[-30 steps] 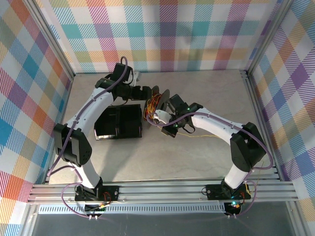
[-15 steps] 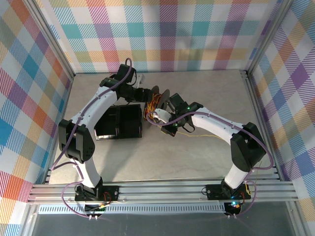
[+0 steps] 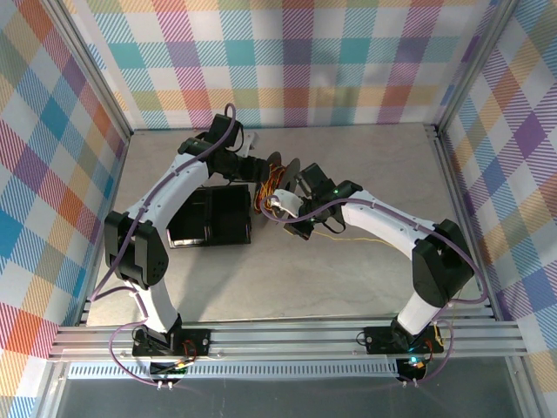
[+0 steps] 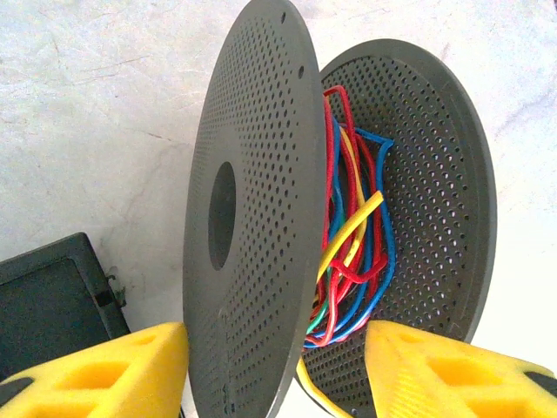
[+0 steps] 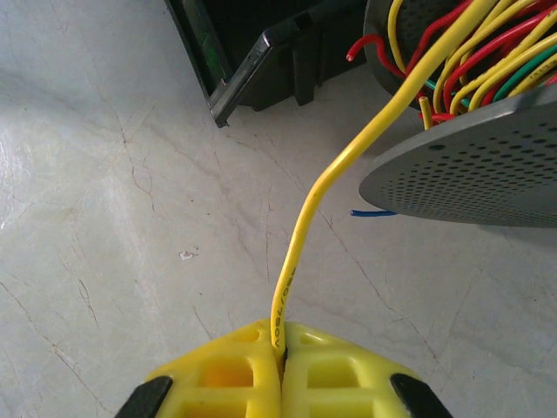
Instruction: Wrap the cables
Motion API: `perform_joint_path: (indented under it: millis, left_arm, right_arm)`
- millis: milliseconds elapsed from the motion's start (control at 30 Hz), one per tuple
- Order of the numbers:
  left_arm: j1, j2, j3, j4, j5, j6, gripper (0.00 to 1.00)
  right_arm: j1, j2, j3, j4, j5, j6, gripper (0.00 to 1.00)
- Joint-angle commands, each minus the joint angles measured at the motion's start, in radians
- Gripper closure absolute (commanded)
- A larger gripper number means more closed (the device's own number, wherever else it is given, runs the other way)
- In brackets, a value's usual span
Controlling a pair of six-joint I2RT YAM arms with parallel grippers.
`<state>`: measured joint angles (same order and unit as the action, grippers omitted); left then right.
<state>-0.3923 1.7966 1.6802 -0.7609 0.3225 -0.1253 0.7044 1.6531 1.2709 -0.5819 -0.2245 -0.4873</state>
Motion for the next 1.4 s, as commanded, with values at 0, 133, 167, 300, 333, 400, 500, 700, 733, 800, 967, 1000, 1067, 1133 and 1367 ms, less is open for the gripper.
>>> perform_joint_path:
  millis: [0,133,167,300,333,400,500,700,733,800,967,1000,1067,1133,1367]
  left_arm:
    - [-0.008,0.015,0.007,-0.026,0.018,0.015,0.48]
    - [-0.01,0.026,0.018,-0.029,0.017,0.016,0.5]
    - [-0.011,0.03,0.022,-0.031,0.019,0.018,0.52]
    - [-0.015,0.046,0.036,-0.038,0.018,0.023,0.58]
    - [-0.017,0.05,0.04,-0.042,0.019,0.024,0.59]
    - [-0.021,0.059,0.05,-0.049,0.019,0.029,0.64]
    - [-0.028,0.066,0.058,-0.054,0.016,0.033,0.72]
    - [-0.047,0.075,0.072,-0.067,-0.001,0.037,0.95]
    - [-0.05,0.076,0.078,-0.072,-0.008,0.037,0.97]
    - [-0.057,0.077,0.087,-0.083,-0.027,0.033,1.0]
    - [-0.066,0.048,0.073,-0.06,-0.081,0.007,1.0]
    - [-0.067,0.033,0.061,-0.045,-0.095,-0.003,1.0]
    - [-0.068,-0.002,0.03,-0.005,-0.124,-0.043,1.0]
    - [-0.067,-0.043,-0.001,0.032,-0.168,-0.097,1.0]
    - [-0.068,-0.163,-0.07,0.121,-0.256,-0.207,1.0]
  right_arm:
    - [0.003,-0.004,0.029,0.004,-0.024,0.003,1.0]
    - [0.003,0.005,0.031,0.002,-0.03,0.007,1.0]
    - [0.001,0.006,0.03,0.004,-0.032,0.008,1.0]
    - [0.003,0.007,0.032,0.002,-0.035,0.01,1.0]
    - [0.002,0.007,0.031,0.002,-0.035,0.009,1.0]
    - [0.003,0.006,0.031,0.003,-0.036,0.008,1.0]
    - [0.003,0.008,0.031,0.002,-0.038,0.009,1.0]
    - [0.003,0.013,0.025,0.007,-0.043,0.017,1.0]
    - [0.003,0.014,0.023,0.01,-0.04,0.021,1.0]
    - [0.002,0.017,0.018,0.014,-0.04,0.028,1.0]
    - [-0.005,0.02,-0.009,0.038,-0.025,0.057,1.0]
    - [-0.006,0.02,-0.011,0.04,-0.021,0.068,1.0]
    - [-0.009,0.009,-0.017,0.044,-0.029,0.084,1.0]
    - [-0.01,-0.01,-0.024,0.054,-0.032,0.107,0.91]
    - [-0.033,-0.115,-0.052,0.092,-0.071,0.229,0.46]
